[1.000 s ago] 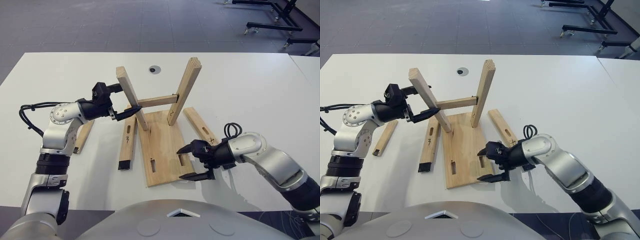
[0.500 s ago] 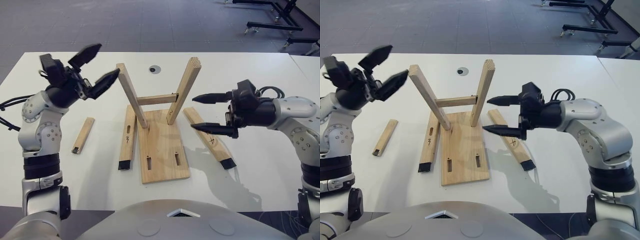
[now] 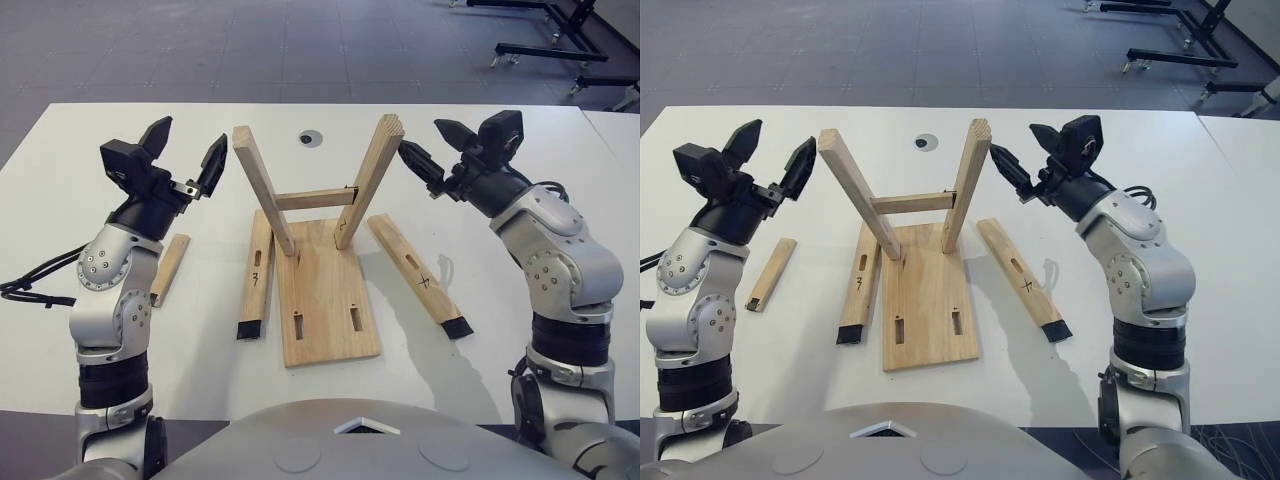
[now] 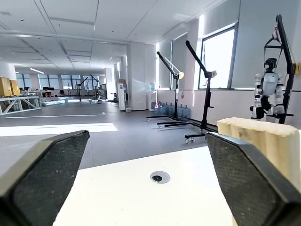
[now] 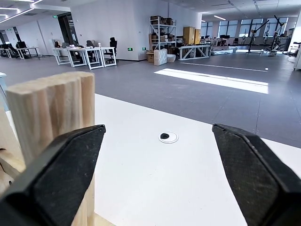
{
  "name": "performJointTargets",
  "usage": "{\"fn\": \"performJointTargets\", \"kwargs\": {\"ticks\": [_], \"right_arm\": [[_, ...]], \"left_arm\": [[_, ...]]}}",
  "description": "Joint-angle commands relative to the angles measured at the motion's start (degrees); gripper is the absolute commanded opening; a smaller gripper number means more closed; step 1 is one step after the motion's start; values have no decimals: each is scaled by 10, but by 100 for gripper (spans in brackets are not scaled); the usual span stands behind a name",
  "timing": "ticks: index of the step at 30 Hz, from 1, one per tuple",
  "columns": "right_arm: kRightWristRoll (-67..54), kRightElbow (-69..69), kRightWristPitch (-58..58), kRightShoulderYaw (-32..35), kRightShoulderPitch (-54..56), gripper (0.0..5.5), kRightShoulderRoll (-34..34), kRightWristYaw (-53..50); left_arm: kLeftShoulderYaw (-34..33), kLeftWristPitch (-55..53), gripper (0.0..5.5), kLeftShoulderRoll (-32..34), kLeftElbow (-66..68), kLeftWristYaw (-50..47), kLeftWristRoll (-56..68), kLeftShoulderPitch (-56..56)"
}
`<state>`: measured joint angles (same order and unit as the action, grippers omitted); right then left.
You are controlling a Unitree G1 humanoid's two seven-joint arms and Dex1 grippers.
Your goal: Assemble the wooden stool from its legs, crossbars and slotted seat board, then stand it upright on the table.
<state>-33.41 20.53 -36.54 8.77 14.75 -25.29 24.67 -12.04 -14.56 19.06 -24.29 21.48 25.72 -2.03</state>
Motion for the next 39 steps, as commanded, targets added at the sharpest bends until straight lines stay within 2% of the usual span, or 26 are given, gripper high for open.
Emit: {"fn": "performJointTargets", "kwargs": {"ticks": [1,29,33,39], "right_arm": [[-31,15,-15,18,-2,418,9,0],[0,23,-12,-59,-3,418,8,33],[34,31,1,-102,-13,418,-10,57],[66,7,17,-116,0,418,-11,64]], "left_arm": [[-19,-22,454,3,-28,-19,12,17],[113,-52,454,-34,-49,-26,-17,7],[138,-45,454,-40,-31,-19,-38,-21],[165,-40,454,-54,-23,-14,-49,-31]]}}
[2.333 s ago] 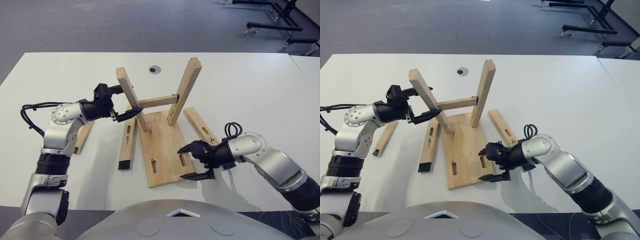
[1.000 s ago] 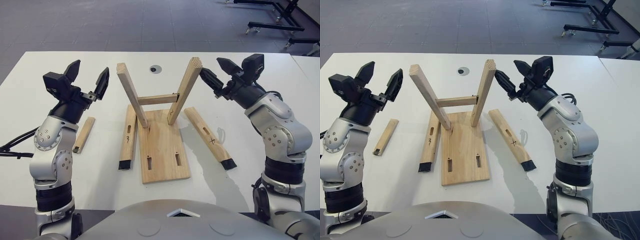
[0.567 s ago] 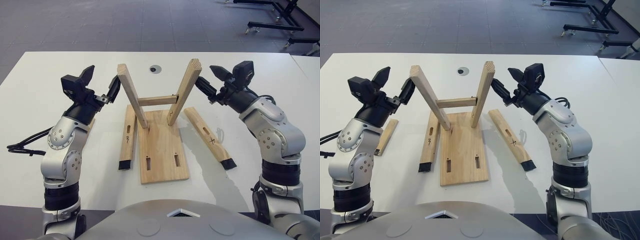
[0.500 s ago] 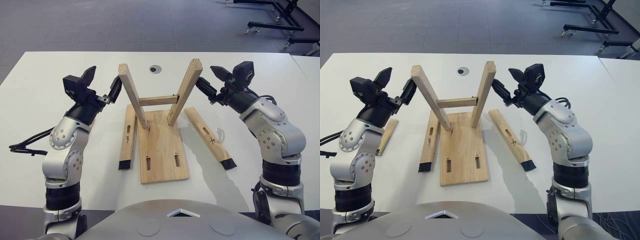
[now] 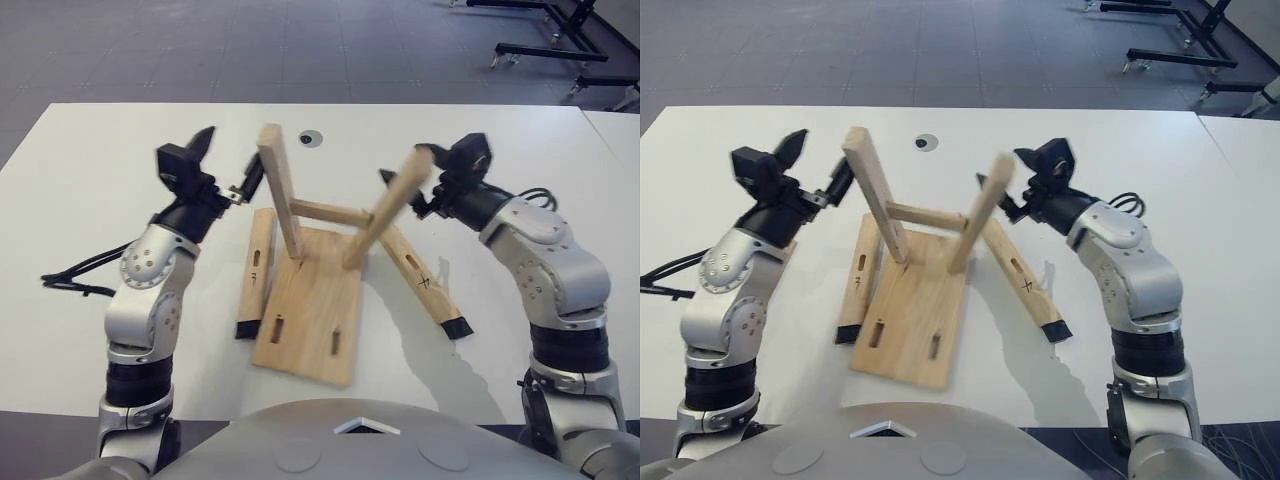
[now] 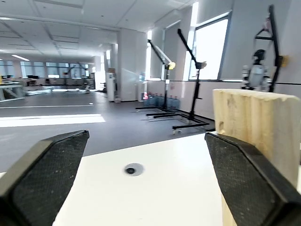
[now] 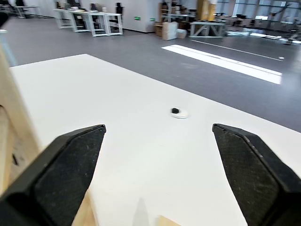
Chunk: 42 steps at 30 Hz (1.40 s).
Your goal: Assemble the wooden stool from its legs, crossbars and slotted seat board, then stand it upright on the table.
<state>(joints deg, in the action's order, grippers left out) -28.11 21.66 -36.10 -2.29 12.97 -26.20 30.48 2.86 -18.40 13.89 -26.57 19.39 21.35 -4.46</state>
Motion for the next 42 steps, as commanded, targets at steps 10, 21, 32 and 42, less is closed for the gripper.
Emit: {"fn": "performJointTargets", "kwargs": {"ticks": [10,21,32,42], "right_arm": [[45,-68,72,51,33,418,-4,-2],[-120,-29,-16,159,-135,418,-277,388],[34,94,110,33,-290,418,-405,506],[265,-7,261,-145,-185,418,-288,372]], "left_arm": [[-57,10,454,39,23,22,-2,-24],[-91,11,454,95,-3,161,100,22],[-94,-6,454,113,-17,167,121,38],[-78,-9,454,109,6,170,115,11]]}}
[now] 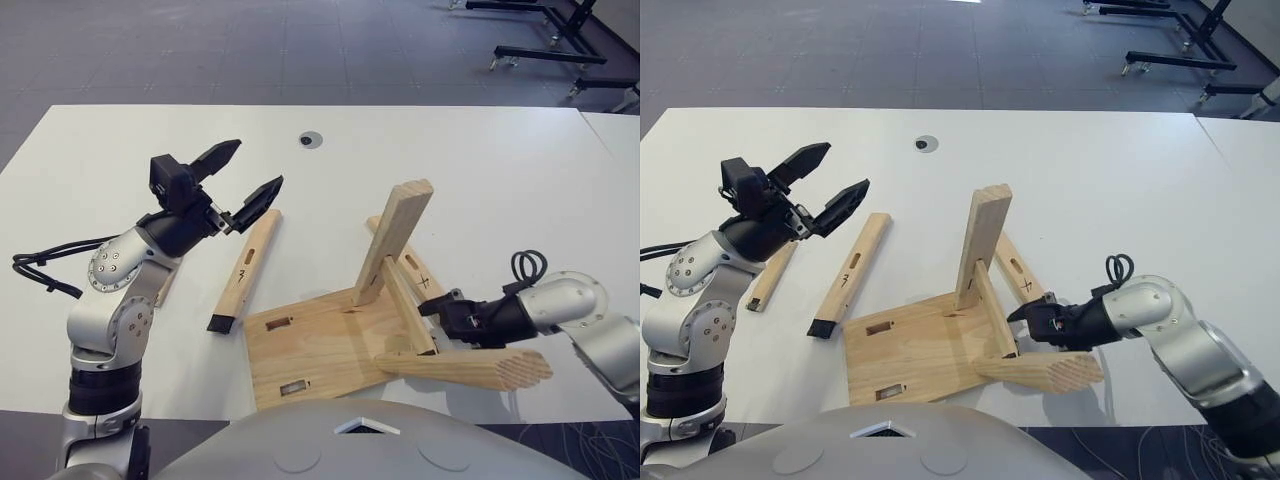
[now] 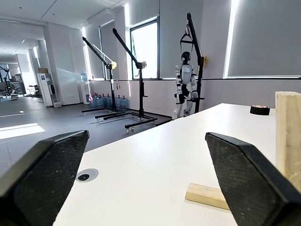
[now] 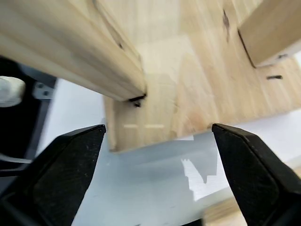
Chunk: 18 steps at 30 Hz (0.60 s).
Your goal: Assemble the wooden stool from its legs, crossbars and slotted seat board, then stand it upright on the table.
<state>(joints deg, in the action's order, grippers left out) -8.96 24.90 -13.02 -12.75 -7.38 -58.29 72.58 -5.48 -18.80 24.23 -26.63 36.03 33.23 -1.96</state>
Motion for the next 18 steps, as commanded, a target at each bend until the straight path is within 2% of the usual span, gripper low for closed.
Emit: {"fn": "performJointTargets", "kwargs": {"ticks": [1,4,7,11,15,18], "right_arm": [[81,-49,38,-46,26,418,44,-61],[92,-91,46,-47,61,418,98,-123],[142,-185,52,-32,131,418,172,-251],[154,-224,51,4,181,418,217,-334],[119,-221,52,39,201,418,226,-335],[-1,-134,21,70,163,418,183,-216]], "left_arm": [[6,-5,454,6,8,4,-3,-15],[5,-3,454,8,13,4,-7,-16],[3,1,454,8,21,1,-13,-16],[-7,7,454,12,27,1,-17,-10],[-8,9,454,12,32,-1,-22,-9],[-13,12,454,13,33,-2,-24,-6]]}}
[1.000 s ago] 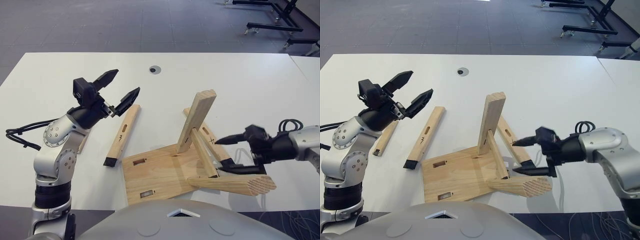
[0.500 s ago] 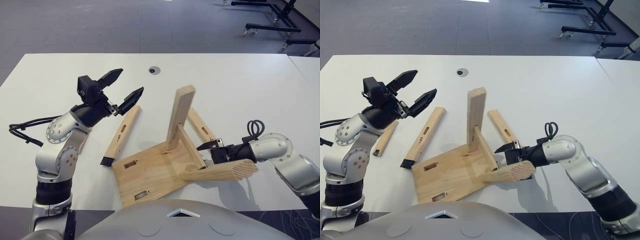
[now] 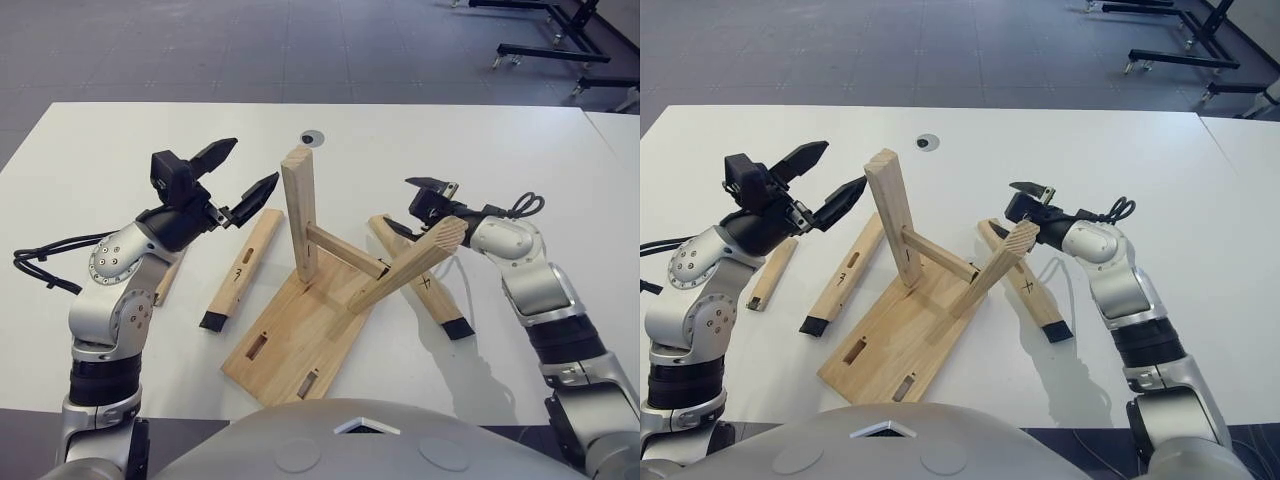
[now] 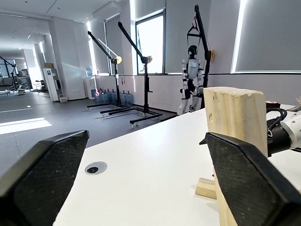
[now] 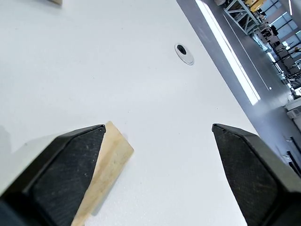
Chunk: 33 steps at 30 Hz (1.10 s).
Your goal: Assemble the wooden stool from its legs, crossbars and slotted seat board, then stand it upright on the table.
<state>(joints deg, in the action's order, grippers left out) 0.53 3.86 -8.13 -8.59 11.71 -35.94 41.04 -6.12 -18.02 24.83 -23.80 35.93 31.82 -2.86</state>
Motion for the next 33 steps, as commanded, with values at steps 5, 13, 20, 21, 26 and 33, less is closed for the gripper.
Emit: {"fn": "performJointTargets", "kwargs": {"ticks": [5,13,20,21,26,33], "right_arm": [[-128,132,-58,-4,-80,418,-114,211],[-98,192,-89,-79,-121,418,-118,218],[-185,227,-206,-33,-127,418,-60,158],[-198,232,-225,-28,-130,418,-47,142],[-197,234,-251,-39,-141,418,-4,78],[-107,146,-164,-45,-102,418,57,-30]], "left_arm": [[-10,11,454,5,8,-4,-16,7],[-10,13,454,6,13,-2,-16,2],[-10,14,454,7,13,-2,-18,6],[-10,14,454,7,12,-2,-18,7],[-8,15,454,7,13,-2,-19,9],[-9,17,454,6,22,0,-22,3]]}}
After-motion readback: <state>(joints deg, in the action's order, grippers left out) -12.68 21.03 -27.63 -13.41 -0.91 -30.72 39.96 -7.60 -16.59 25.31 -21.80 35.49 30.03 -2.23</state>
